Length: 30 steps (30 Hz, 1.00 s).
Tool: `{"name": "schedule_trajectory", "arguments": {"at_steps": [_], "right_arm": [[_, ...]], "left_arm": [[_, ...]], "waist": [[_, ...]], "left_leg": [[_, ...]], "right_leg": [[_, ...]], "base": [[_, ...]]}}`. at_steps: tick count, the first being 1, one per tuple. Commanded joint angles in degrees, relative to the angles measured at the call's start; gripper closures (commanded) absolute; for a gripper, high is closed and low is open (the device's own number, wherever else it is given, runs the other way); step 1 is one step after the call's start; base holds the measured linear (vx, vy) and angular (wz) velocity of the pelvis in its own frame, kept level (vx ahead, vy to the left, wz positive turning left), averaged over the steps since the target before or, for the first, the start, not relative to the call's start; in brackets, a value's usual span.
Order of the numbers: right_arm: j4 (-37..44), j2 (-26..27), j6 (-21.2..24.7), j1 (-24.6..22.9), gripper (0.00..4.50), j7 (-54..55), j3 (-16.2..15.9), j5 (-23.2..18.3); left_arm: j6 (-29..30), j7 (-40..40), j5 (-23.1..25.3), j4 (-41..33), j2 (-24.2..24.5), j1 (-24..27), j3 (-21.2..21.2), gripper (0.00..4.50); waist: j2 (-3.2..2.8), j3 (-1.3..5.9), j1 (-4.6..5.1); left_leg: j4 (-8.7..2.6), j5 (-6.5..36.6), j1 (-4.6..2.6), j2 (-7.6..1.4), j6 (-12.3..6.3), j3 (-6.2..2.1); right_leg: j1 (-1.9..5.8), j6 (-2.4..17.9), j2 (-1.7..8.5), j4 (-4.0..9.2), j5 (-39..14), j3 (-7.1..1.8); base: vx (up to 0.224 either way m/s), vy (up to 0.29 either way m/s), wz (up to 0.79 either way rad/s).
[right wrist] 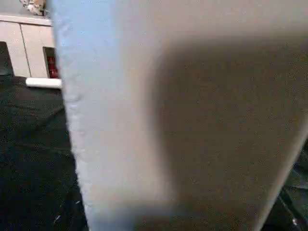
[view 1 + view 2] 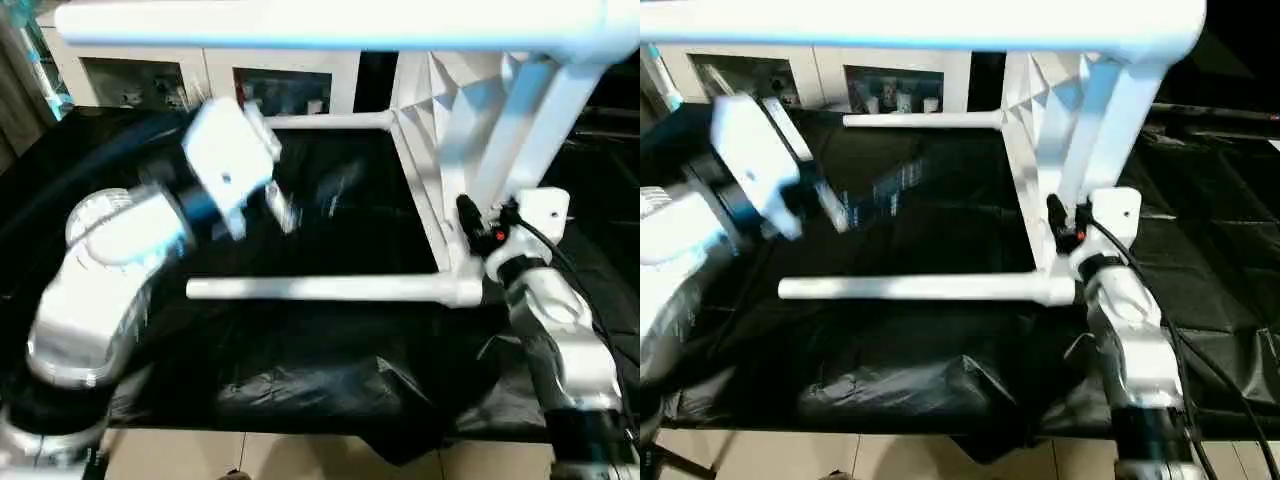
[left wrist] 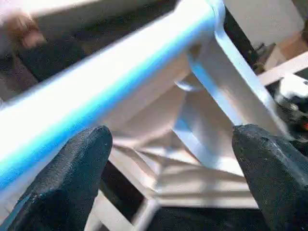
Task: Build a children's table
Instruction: Flip table
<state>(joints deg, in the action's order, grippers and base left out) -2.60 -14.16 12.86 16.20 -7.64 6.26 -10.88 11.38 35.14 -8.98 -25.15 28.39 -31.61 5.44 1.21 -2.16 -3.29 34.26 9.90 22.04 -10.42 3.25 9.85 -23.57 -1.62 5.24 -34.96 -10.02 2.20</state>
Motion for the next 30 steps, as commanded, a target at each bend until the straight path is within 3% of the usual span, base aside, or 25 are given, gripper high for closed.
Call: {"name": "schedule_trajectory", "arguments": {"at_steps": [1,3,6,8,10,14,18,21,25,30], "right_arm": [[-0.45,-0.25,3.02,-1.72,2.57,0.79,-0.57,1.63],[-0.16,-0.02,3.38,-1.85,2.57,1.07,-0.60,1.69],[0.78,0.56,4.41,-1.82,2.57,1.41,-1.18,1.84],[1.30,0.51,4.60,-1.65,2.57,1.15,-1.79,2.18],[1.32,0.39,4.46,-1.57,2.57,1.03,-1.95,2.37],[1.38,0.48,4.80,-1.43,2.57,1.29,-1.94,2.36],[1.84,0.59,5.28,-1.36,2.57,1.46,-2.01,2.42],[2.01,0.54,5.00,-1.41,2.57,1.61,-2.28,2.55],[2.28,0.46,4.83,-1.44,2.57,1.66,-2.39,2.71],[2.37,0.43,4.78,-1.37,2.57,1.71,-2.28,2.76]], "left_arm": [[-2.17,0.00,1.39,-0.22,0.56,-0.71,-0.35,0.00],[-3.00,0.18,1.90,-0.48,0.80,-1.00,-0.24,0.00],[-6.11,-1.17,4.82,0.34,0.96,-1.39,-0.12,0.00],[-9.97,-6.65,13.78,4.54,2.77,-2.48,0.19,0.00],[-11.39,-7.57,14.78,6.04,2.87,-2.83,-0.10,0.00],[-13.50,-9.69,16.56,7.46,2.61,-3.04,-0.92,0.00],[-13.64,-17.87,25.29,12.45,2.93,-6.48,-1.86,0.00],[-12.49,-19.63,25.89,13.16,1.72,-8.57,-2.58,0.00],[-12.86,-18.64,24.55,12.37,0.89,-7.77,-2.39,0.39],[-12.78,-18.30,23.41,11.42,-0.31,-7.04,-1.79,0.72]], "waist": [[0.02,2.90,0.06],[0.27,2.93,0.03],[0.19,2.90,0.06],[0.07,2.86,0.17],[0.10,2.88,0.20],[-0.18,2.93,0.20],[-0.22,2.92,0.29],[-0.48,3.06,0.20],[-0.41,3.17,0.02],[-0.41,3.03,-0.05]], "left_leg": [[-4.74,18.92,-0.77,-1.51,3.31,-0.38],[-4.72,18.71,-0.78,-1.52,3.34,-0.35],[-4.76,18.81,-0.77,-1.58,3.43,-0.39],[-4.72,19.37,-0.75,-1.57,3.58,-0.47],[-4.70,20.03,-0.85,-1.45,3.67,-0.49],[-4.82,20.82,-0.94,-1.57,4.20,-0.66],[-4.68,20.86,-0.95,-1.45,3.86,-0.59],[-4.70,20.10,-0.97,-1.47,4.05,-0.75],[-4.62,18.08,-0.74,-1.48,3.57,-0.66],[-4.65,18.67,-0.76,-1.47,3.18,-0.57]], "right_leg": [[1.90,5.13,1.42,4.36,-17.60,-1.59],[1.90,5.19,1.43,4.24,-17.48,-1.56],[1.83,5.20,1.43,4.26,-17.44,-1.58],[1.84,4.60,1.37,4.30,-17.73,-1.54],[1.71,3.74,1.46,4.53,-19.82,-1.56],[1.56,4.70,1.45,4.36,-18.68,-1.52],[1.56,4.93,1.30,4.41,-17.79,-1.52],[1.70,5.44,1.48,4.23,-16.88,-1.51],[1.99,7.38,1.48,3.83,-12.21,-1.51],[1.95,7.70,1.52,4.02,-13.64,-1.52]], "base": [[0.000,0.000,0.00],[0.000,0.000,0.00],[0.000,0.000,0.00],[0.000,0.000,0.00],[0.000,0.000,0.00],[0.000,0.000,0.00],[0.000,0.000,0.00],[0.000,0.000,0.00],[0.000,0.000,0.00],[0.000,0.000,0.00]]}}
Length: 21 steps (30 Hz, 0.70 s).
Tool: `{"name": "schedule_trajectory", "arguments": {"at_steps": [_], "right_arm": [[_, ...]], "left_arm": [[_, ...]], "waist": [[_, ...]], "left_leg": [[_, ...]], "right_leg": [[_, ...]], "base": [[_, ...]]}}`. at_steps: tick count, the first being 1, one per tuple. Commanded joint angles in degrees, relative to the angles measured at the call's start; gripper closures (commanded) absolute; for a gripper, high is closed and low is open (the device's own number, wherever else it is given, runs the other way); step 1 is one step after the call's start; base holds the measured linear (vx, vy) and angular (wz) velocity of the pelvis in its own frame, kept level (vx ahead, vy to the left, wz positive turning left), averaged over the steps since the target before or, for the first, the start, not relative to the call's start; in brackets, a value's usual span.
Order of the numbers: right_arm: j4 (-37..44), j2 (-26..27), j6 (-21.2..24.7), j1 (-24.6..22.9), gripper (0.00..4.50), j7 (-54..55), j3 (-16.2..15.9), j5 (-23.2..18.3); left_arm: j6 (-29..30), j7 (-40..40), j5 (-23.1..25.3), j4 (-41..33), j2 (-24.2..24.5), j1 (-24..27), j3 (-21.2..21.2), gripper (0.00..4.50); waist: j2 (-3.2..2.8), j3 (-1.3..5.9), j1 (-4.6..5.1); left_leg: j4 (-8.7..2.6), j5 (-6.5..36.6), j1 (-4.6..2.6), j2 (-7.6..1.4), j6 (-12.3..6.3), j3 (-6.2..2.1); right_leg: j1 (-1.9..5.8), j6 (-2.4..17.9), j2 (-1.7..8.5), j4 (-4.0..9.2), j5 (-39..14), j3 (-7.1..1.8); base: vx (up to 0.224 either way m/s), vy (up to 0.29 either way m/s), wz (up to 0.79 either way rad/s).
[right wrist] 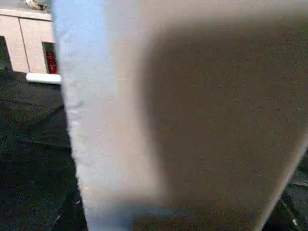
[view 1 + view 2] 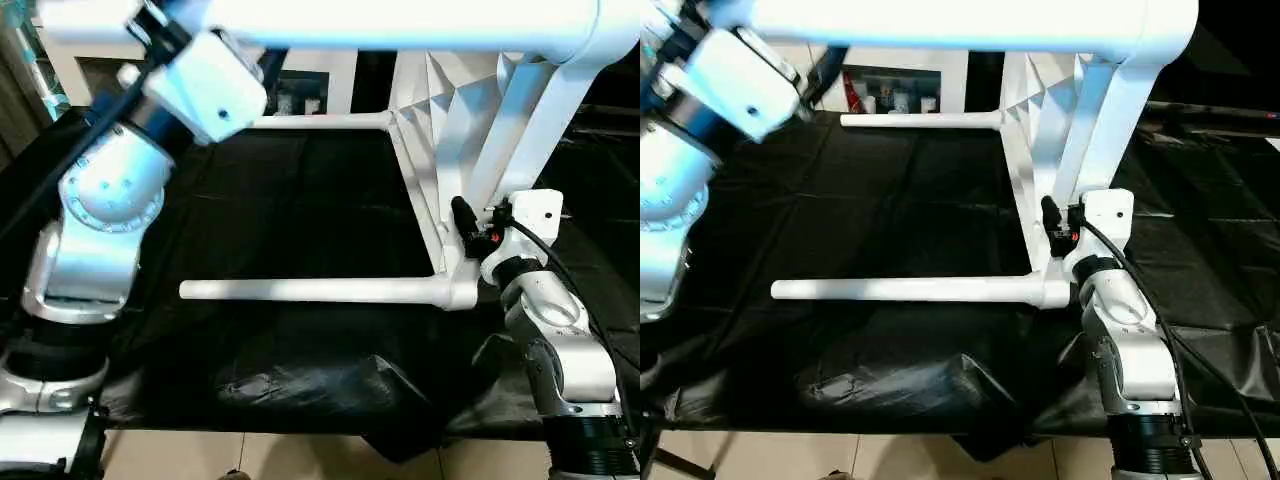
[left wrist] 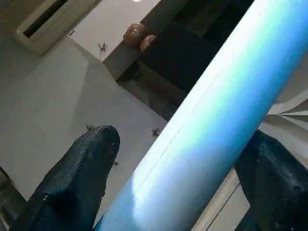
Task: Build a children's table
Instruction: Flip table
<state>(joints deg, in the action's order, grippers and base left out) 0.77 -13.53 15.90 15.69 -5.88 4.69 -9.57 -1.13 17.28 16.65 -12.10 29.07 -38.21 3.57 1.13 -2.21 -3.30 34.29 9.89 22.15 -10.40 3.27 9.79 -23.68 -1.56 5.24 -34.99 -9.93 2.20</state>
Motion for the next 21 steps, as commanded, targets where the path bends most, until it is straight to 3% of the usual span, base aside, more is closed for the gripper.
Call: {"name": "schedule_trajectory", "arguments": {"at_steps": [1,5,11,13,15,17,19,21], "right_arm": [[-0.97,-0.33,1.63,-0.80,2.57,-0.08,-0.66,1.58],[-1.01,-1.11,1.11,-0.34,2.57,-0.27,-0.78,2.18],[-1.72,-5.16,-0.80,2.05,2.57,-1.95,-0.75,4.71],[-2.22,-6.83,-0.34,3.91,2.57,-2.37,0.74,4.30],[-2.91,-9.25,0.71,6.76,2.57,-3.54,2.51,3.31],[-3.65,-12.54,1.43,9.42,2.57,-5.92,3.00,3.02],[-3.50,-18.47,3.11,13.81,2.57,-10.15,2.69,3.57],[-3.98,-21.46,3.96,16.53,2.57,-12.40,2.45,3.87]], "left_arm": [[-0.40,-0.13,-2.85,-1.85,-1.45,-0.38,0.29,0.81],[-0.64,0.94,-3.94,-2.54,-2.22,0.47,0.58,0.98],[4.10,0.66,-10.83,-2.37,-6.82,1.87,-2.62,1.10],[6.51,-1.12,-13.67,-2.01,-9.17,1.56,-5.27,1.10],[8.73,-2.76,-15.72,-0.83,-11.06,1.03,-8.00,1.10],[10.01,-3.69,-16.41,0.45,-12.00,0.89,-9.98,1.10],[13.68,-4.52,-17.95,1.84,-13.91,1.22,-12.60,1.10],[15.02,-4.83,-18.43,2.61,-14.93,1.37,-13.82,1.10]], "waist": [[-0.37,3.09,-0.06],[-0.37,3.00,-0.08],[-0.10,3.02,-0.28],[0.09,2.97,-0.34],[-0.08,3.21,-0.56],[0.27,3.05,-0.67],[-0.43,3.11,-1.24],[-0.41,3.20,-1.61]], "left_leg": [[-4.70,19.29,-0.97,-1.52,3.19,-0.56],[-4.76,20.17,-1.01,-1.55,3.23,-0.59],[-4.51,17.81,-0.82,-1.41,2.08,-0.32],[-4.33,17.04,-0.71,-1.25,0.95,-0.16],[-3.98,14.69,-0.76,-1.19,-0.05,-0.07],[-3.67,12.86,-0.41,-0.88,-1.65,0.16],[-3.32,10.41,-0.27,-0.83,-3.07,0.35],[-3.20,9.54,-0.41,-0.88,-3.35,0.31]], "right_leg": [[2.00,7.45,1.57,4.08,-14.71,-1.50],[1.86,7.00,1.59,4.27,-16.11,-1.53],[2.09,7.39,1.64,4.22,-15.22,-1.55],[2.14,7.36,1.73,4.38,-16.87,-1.55],[2.29,7.43,1.79,4.19,-16.35,-1.55],[2.52,7.60,1.83,4.30,-16.79,-1.47],[2.50,7.51,2.02,4.36,-17.32,-1.49],[2.55,7.88,1.76,4.24,-17.07,-1.36]], "base": [[0.000,0.000,0.00],[0.000,0.000,0.00],[0.000,0.000,0.00],[0.000,0.000,0.00],[0.000,0.000,0.00],[0.000,0.000,0.00],[0.000,0.000,0.00],[0.000,0.000,0.00]]}}
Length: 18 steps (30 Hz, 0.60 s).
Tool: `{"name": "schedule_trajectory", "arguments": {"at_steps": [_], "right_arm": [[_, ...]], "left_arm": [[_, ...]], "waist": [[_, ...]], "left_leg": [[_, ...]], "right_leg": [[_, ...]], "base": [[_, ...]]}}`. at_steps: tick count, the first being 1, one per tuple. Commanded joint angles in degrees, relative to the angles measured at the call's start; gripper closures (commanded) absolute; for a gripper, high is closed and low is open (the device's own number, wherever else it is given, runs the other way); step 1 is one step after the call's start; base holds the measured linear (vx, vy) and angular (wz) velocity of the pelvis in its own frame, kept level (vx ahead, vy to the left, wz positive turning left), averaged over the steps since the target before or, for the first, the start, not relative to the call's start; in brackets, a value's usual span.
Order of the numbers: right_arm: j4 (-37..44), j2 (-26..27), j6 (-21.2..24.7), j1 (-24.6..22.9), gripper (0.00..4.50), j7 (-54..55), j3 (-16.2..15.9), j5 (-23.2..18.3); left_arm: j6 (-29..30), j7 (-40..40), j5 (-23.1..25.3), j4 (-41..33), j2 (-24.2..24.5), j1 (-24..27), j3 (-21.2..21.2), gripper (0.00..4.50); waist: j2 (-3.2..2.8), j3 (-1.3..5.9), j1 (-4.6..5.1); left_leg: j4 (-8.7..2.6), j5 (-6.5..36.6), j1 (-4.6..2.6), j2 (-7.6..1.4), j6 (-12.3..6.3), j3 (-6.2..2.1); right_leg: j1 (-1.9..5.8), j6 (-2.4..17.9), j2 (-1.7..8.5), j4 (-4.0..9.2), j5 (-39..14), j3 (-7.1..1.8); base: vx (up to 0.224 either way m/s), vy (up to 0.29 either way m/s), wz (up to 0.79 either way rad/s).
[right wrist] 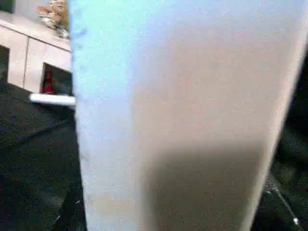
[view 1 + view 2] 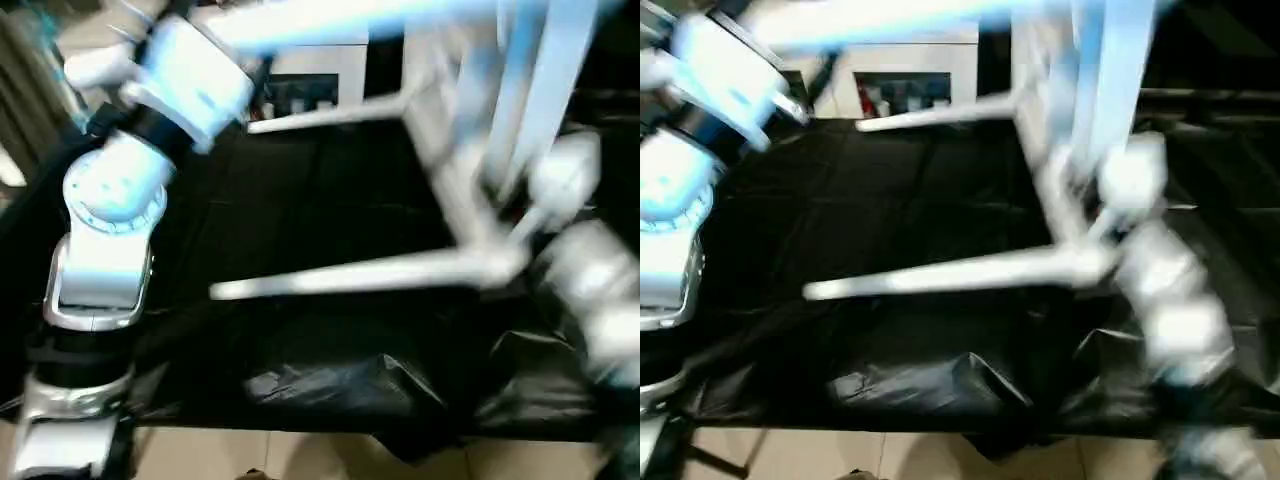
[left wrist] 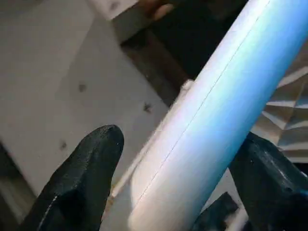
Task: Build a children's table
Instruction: Flip table
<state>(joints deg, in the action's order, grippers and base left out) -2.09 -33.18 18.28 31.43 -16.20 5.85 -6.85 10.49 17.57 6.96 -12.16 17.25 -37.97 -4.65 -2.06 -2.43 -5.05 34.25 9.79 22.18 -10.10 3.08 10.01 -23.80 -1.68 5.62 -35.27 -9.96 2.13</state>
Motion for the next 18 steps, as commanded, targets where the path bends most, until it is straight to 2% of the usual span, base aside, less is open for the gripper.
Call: {"name": "schedule_trajectory", "arguments": {"at_steps": [1,4,6,9,12,13,15,17,18], "right_arm": [[-1.13,-1.81,1.57,0.79,2.57,-2.09,1.28,1.15],[-2.87,-5.52,0.65,4.96,2.57,-5.22,0.01,2.59],[-5.37,-8.21,-1.31,9.09,2.57,-8.56,-2.09,3.78],[-9.28,-9.78,-3.54,14.55,2.57,-12.37,-4.16,4.59],[-12.96,-11.09,-6.38,19.26,2.57,-16.47,-6.58,5.80],[-14.02,-11.23,-7.23,20.66,2.57,-17.52,-7.20,6.18],[-18.70,-11.59,-10.91,26.22,2.57,-20.96,-9.59,8.05],[-20.07,-11.75,-12.22,27.60,2.57,-21.69,-10.33,8.68],[-23.52,-11.67,-14.92,31.04,2.57,-23.51,-11.76,9.71]], "left_arm": [[3.40,-5.12,-8.74,2.67,-3.11,1.13,-5.61,1.10],[5.25,-5.52,-9.21,3.28,-4.55,1.31,-6.88,1.13],[7.59,-5.23,-9.36,3.05,-5.61,1.59,-7.71,1.14],[8.91,-4.93,-9.74,2.69,-6.09,2.56,-7.84,1.17],[9.30,-5.22,-10.91,1.76,-6.69,4.16,-8.34,1.24],[8.96,-5.12,-11.19,1.48,-6.75,4.82,-8.46,1.28],[9.46,-5.10,-10.93,0.30,-7.07,7.34,-9.08,1.31],[9.63,-5.10,-10.80,0.01,-7.23,7.87,-9.32,1.38],[10.27,-5.20,-10.93,-0.75,-7.55,8.90,-9.68,1.47]], "waist": [[2.70,3.32,0.12],[2.56,3.29,0.14],[2.59,3.38,0.37],[2.89,3.28,0.61],[3.23,3.31,0.44],[3.09,3.42,0.35],[3.82,3.33,0.67],[3.50,3.26,0.77],[3.84,3.23,0.69]], "left_leg": [[-3.14,10.22,-0.47,-1.18,-3.27,0.10],[-3.23,11.78,-0.46,-1.40,-2.97,-0.08],[-3.22,12.81,-0.60,-1.44,-2.67,-0.15],[-3.09,14.58,-0.63,-1.32,-2.99,-0.14],[-2.95,13.61,-0.50,-1.45,-3.66,0.00],[-2.86,13.38,-0.55,-1.49,-3.79,-0.04],[-2.86,12.95,-0.10,-1.55,-4.36,-0.01],[-2.80,14.05,-0.26,-1.59,-4.22,-0.02],[-2.77,14.29,-0.31,-1.71,-4.24,0.05]], "right_leg": [[2.54,8.23,1.39,4.59,-17.61,-1.25],[2.38,8.12,1.31,4.80,-19.07,-1.09],[2.40,8.34,1.24,4.76,-19.07,-1.03],[2.27,8.84,1.38,4.96,-20.99,-0.86],[2.28,9.01,1.41,5.00,-20.37,-0.92],[2.27,9.37,1.50,4.79,-19.80,-0.91],[2.43,9.78,1.42,4.65,-19.06,-0.75],[2.20,9.99,1.42,4.75,-20.19,-0.73],[2.07,9.82,1.45,4.72,-20.33,-0.83]], "base": [[0.000,0.000,0.00],[0.000,0.000,0.00],[0.000,0.000,0.00],[0.000,0.000,0.00],[0.000,0.000,0.00],[0.000,0.000,0.00],[0.000,0.000,0.00],[0.000,0.000,0.00],[0.000,0.000,0.00]]}}
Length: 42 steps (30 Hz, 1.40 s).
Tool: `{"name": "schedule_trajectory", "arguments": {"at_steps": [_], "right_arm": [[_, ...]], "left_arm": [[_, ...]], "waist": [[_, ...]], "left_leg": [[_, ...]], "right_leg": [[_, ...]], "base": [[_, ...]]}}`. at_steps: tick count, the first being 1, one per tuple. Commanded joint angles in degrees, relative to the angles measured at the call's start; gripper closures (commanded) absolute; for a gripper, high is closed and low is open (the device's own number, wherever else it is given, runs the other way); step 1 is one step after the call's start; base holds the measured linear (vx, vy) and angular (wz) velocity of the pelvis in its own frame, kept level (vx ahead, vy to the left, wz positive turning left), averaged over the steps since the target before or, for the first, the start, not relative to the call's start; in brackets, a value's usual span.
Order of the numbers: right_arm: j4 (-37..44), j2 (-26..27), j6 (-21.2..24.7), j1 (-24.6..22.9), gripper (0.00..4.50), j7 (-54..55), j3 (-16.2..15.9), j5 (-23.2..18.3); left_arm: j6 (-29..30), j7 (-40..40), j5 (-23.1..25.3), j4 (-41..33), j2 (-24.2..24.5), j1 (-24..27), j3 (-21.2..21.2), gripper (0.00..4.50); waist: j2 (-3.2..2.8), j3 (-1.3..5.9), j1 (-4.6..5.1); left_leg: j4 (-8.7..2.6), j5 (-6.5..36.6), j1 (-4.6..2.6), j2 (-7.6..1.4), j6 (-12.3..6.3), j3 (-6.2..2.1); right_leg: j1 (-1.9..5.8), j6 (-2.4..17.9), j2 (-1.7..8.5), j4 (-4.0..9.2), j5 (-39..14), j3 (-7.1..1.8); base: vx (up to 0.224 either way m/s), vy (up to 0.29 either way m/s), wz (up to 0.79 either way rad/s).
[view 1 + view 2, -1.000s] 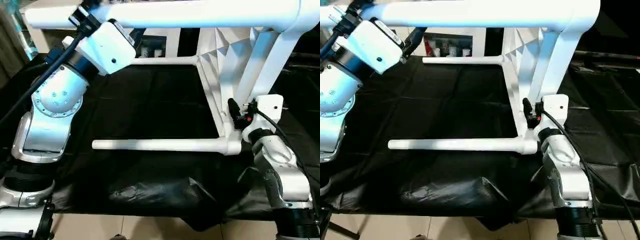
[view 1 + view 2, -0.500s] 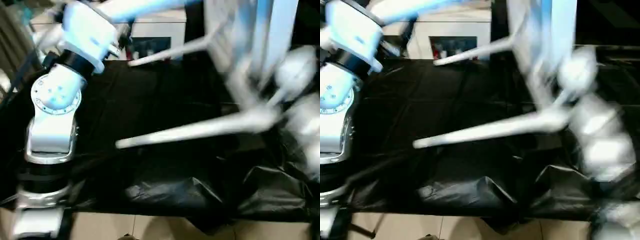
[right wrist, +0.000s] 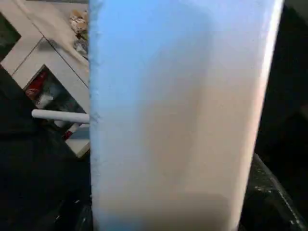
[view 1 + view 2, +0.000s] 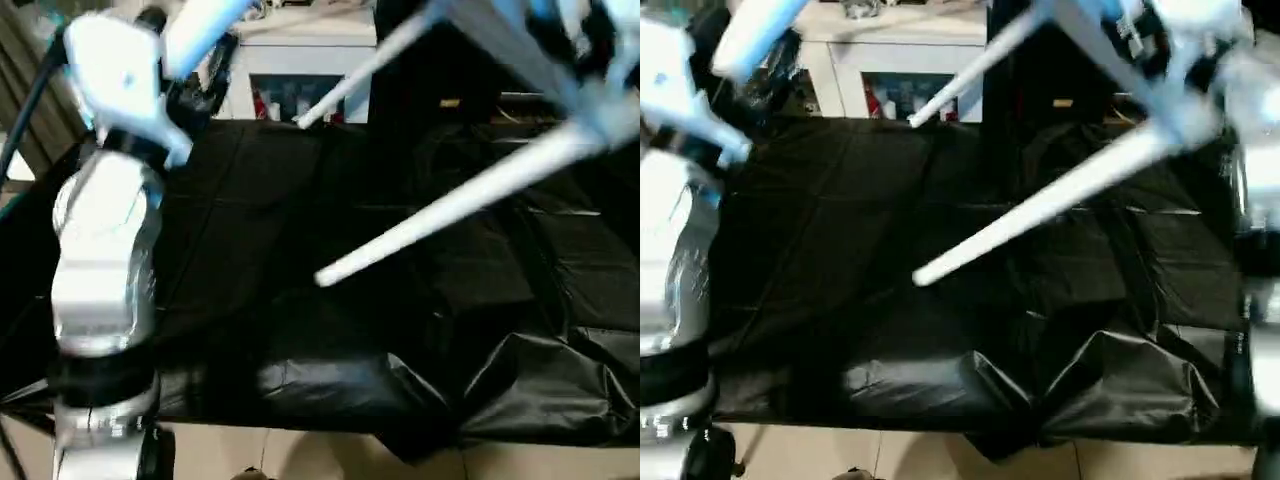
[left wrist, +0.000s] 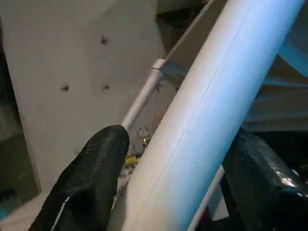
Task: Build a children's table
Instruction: Flip table
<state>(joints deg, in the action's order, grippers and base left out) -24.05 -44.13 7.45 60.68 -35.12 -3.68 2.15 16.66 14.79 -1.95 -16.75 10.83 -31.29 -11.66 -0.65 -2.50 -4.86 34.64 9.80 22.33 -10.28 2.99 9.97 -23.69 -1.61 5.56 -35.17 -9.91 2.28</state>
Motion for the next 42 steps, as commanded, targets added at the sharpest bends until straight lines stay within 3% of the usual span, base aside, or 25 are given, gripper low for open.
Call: {"name": "schedule_trajectory", "arguments": {"at_steps": [1,2,3,5,6,7,9,14,17,20,21,23,26,27,31,33,34,35,36,38,39,40,41,42], "right_arm": [[-2.41,-0.67,-4.98,2.69,2.57,-5.07,-2.68,1.12],[-3.56,-0.59,-6.11,3.80,2.57,-5.59,-3.18,1.63],[-4.05,-0.55,-6.59,4.24,2.57,-5.78,-3.37,1.85],[-6.02,0.10,-9.33,6.24,2.57,-9.40,-4.02,1.12],[-6.02,0.10,-9.33,6.24,2.01,-9.40,-4.02,1.12],[-7.47,0.96,-11.18,7.85,1.87,-11.43,-3.90,0.33],[-7.61,1.35,-11.85,8.46,1.81,-12.47,-3.80,-0.20],[-7.17,2.54,-12.30,8.50,1.23,-14.09,-2.51,-2.57],[-4.54,3.07,-12.02,6.83,1.00,-15.43,-0.97,-4.96],[-3.10,4.40,-13.10,5.96,0.65,-16.10,1.31,-8.20],[-1.35,5.38,-12.99,5.45,0.59,-16.23,2.92,-10.84],[2.26,7.40,-11.54,4.60,0.46,-16.71,5.97,-16.47],[6.23,9.49,-10.18,3.48,0.21,-17.00,8.81,-22.27],[8.89,11.08,-10.64,2.16,0.15,-14.68,10.76,-24.49],[12.40,13.50,-12.02,-0.69,0.00,-8.72,13.70,-25.10],[15.17,17.87,-15.50,-5.66,0.00,3.02,18.61,-22.58],[15.74,18.53,-15.84,-6.70,0.00,4.54,19.38,-22.15],[16.83,20.12,-16.41,-8.88,0.00,7.81,21.11,-21.49],[18.06,22.19,-16.83,-11.53,0.00,11.71,23.22,-20.93],[19.60,24.18,-18.07,-15.54,0.00,14.61,24.37,-18.95],[21.19,25.86,-19.20,-19.47,0.00,16.39,24.74,-16.90],[22.08,27.66,-19.05,-22.34,0.00,18.11,25.37,-16.48],[23.01,29.86,-18.48,-26.02,0.00,20.96,26.07,-15.67],[22.93,30.30,-17.43,-27.29,0.00,21.61,25.84,-15.81]], "left_arm": [[4.36,-2.36,-2.08,3.62,-1.15,2.55,-2.67,1.50],[4.70,-2.34,-2.22,3.36,-1.12,2.98,-2.58,1.50],[4.84,-2.34,-2.30,3.26,-1.08,3.16,-2.52,1.57],[4.80,-2.47,-2.66,3.02,-1.01,4.23,-2.37,1.62],[4.80,-2.47,-2.66,3.02,-1.01,4.23,-2.37,1.73],[4.81,-2.33,-2.66,2.54,-0.76,5.01,-2.13,1.75],[4.93,-2.11,-2.68,2.11,-0.59,5.13,-1.96,1.85],[5.19,-1.99,-2.92,1.81,-0.05,4.61,-1.63,2.10],[5.15,-1.80,-3.24,1.54,0.42,4.31,-1.18,2.23],[5.18,-1.63,-3.09,1.66,0.54,4.09,-1.09,2.37],[5.35,-1.61,-3.03,1.65,0.63,4.06,-1.08,2.38],[5.55,-1.58,-2.96,1.68,0.87,4.02,-1.12,2.43],[5.43,-1.59,-3.06,2.05,1.33,3.96,-1.20,2.49],[5.16,-1.52,-3.05,2.35,1.74,3.94,-1.20,2.51],[4.64,-1.36,-2.88,2.88,2.35,3.90,-1.24,2.55],[4.37,-0.90,-2.41,3.28,3.65,3.91,-1.40,2.56],[4.38,-0.86,-2.47,3.30,3.80,3.89,-1.47,2.57],[4.40,-0.81,-2.63,3.40,4.04,3.79,-1.65,2.60],[4.41,-0.75,-2.83,3.56,4.30,3.65,-1.89,2.62],[4.32,-0.59,-2.80,3.87,4.65,3.48,-1.96,2.64],[4.13,-0.45,-2.79,4.21,5.01,3.35,-1.97,2.66],[4.03,-0.39,-2.82,4.47,5.17,3.24,-1.94,2.66],[3.83,-0.08,-2.83,4.77,5.56,3.17,-1.81,2.66],[3.74,0.02,-2.82,4.88,5.66,3.14,-1.74,2.68]], "waist": [[2.65,3.19,0.69],[2.34,3.25,0.54],[2.54,3.04,0.64],[2.32,3.21,0.59],[2.25,3.11,0.75],[2.49,3.20,0.74],[2.82,3.19,0.78],[2.89,3.20,0.52],[2.43,3.28,0.40],[2.72,3.37,0.40],[2.41,3.50,0.29],[2.70,3.52,0.40],[2.42,3.75,0.32],[2.38,3.78,0.25],[2.24,3.54,0.09],[2.18,3.38,0.17],[2.13,3.51,0.13],[2.25,3.59,0.23],[1.96,3.58,0.19],[1.99,3.73,0.32],[1.70,3.70,0.31],[1.88,3.79,0.42],[1.32,3.74,0.35],[1.55,3.76,0.56]], "left_leg": [[-3.25,15.30,-0.36,-1.49,-3.80,0.07],[-3.26,16.00,-0.58,-1.64,-3.39,-0.05],[-3.36,17.50,-0.56,-1.67,-2.87,-0.07],[-3.52,18.12,-0.74,-1.89,-1.87,-0.21],[-3.74,19.28,-0.70,-2.04,-1.09,-0.31],[-3.74,19.83,-0.85,-2.12,-0.77,-0.26],[-3.78,21.13,-0.86,-2.20,-0.74,-0.29],[-3.76,21.14,-0.84,-2.27,-0.52,-0.22],[-3.86,20.47,-0.87,-2.35,0.05,-0.40],[-3.80,19.27,-0.73,-2.31,-0.34,-0.32],[-3.74,18.35,-0.73,-2.33,-0.28,-0.42],[-3.74,17.86,-0.73,-2.33,-0.84,-0.30],[-3.52,14.00,-0.61,-2.37,-2.05,-0.31],[-3.44,12.80,-0.72,-2.43,-2.37,-0.22],[-3.66,12.60,-0.90,-2.41,-1.24,-0.11],[-3.99,14.81,-0.97,-2.23,0.68,-0.11],[-4.08,14.95,-1.10,-2.18,1.69,-0.20],[-4.00,14.61,-1.15,-2.12,1.93,-0.15],[-4.05,14.52,-1.16,-2.07,2.20,-0.18],[-4.10,14.36,-1.11,-1.92,2.78,-0.17],[-4.14,14.30,-1.11,-1.90,2.90,-0.17],[-4.04,13.77,-1.00,-1.79,2.74,-0.15],[-4.13,13.59,-0.98,-1.75,2.75,-0.23],[-4.22,14.34,-1.04,-1.81,2.69,-0.24]], "right_leg": [[1.88,9.78,1.34,4.73,-21.29,-0.81],[1.74,9.78,1.42,4.58,-21.64,-0.85],[1.61,9.09,1.36,4.78,-22.91,-0.87],[1.48,8.86,1.27,4.64,-21.57,-0.99],[1.40,9.14,1.00,4.58,-20.01,-0.94],[1.35,9.21,0.88,4.56,-19.07,-0.94],[1.37,9.93,0.84,4.24,-16.39,-0.98],[1.46,10.66,0.92,4.03,-14.53,-1.01],[1.67,10.78,0.98,3.88,-12.76,-1.05],[1.85,11.31,1.09,3.74,-11.04,-1.09],[2.03,11.61,1.17,3.53,-10.17,-1.06],[2.09,11.78,1.10,3.52,-9.33,-1.07],[2.32,12.73,1.13,3.01,-5.51,-1.11],[2.34,13.22,1.08,2.91,-4.02,-1.12],[2.11,13.06,0.97,3.06,-5.31,-1.08],[1.88,11.33,1.10,3.44,-9.29,-1.17],[1.86,10.44,1.08,3.46,-9.92,-1.13],[1.84,10.21,0.98,3.43,-9.46,-1.17],[1.83,10.09,0.97,3.39,-9.22,-1.19],[1.95,9.19,0.82,3.35,-8.20,-1.16],[1.90,8.87,0.82,3.45,-7.94,-1.20],[2.05,8.56,0.81,3.35,-7.22,-1.26],[2.03,8.51,0.84,3.30,-7.01,-1.29],[2.01,8.43,0.78,3.39,-7.55,-1.23]], "base": [[0.000,0.000,0.00],[0.000,0.000,0.00],[0.000,0.000,0.00],[0.000,0.000,0.00],[0.000,0.000,0.00],[0.000,0.000,0.00],[0.000,0.000,0.00],[0.000,0.000,0.00],[0.000,0.000,0.00],[0.000,0.000,0.00],[0.000,0.000,0.00],[0.000,0.000,0.00],[0.000,0.000,0.00],[0.000,0.000,0.00],[0.000,0.000,0.00],[0.000,0.000,0.00],[0.000,0.000,0.00],[0.000,0.000,0.00],[0.000,0.000,0.00],[0.000,0.000,0.00],[0.000,0.000,0.00],[0.000,0.000,0.00],[0.000,0.000,0.00],[0.000,0.000,0.00]]}}
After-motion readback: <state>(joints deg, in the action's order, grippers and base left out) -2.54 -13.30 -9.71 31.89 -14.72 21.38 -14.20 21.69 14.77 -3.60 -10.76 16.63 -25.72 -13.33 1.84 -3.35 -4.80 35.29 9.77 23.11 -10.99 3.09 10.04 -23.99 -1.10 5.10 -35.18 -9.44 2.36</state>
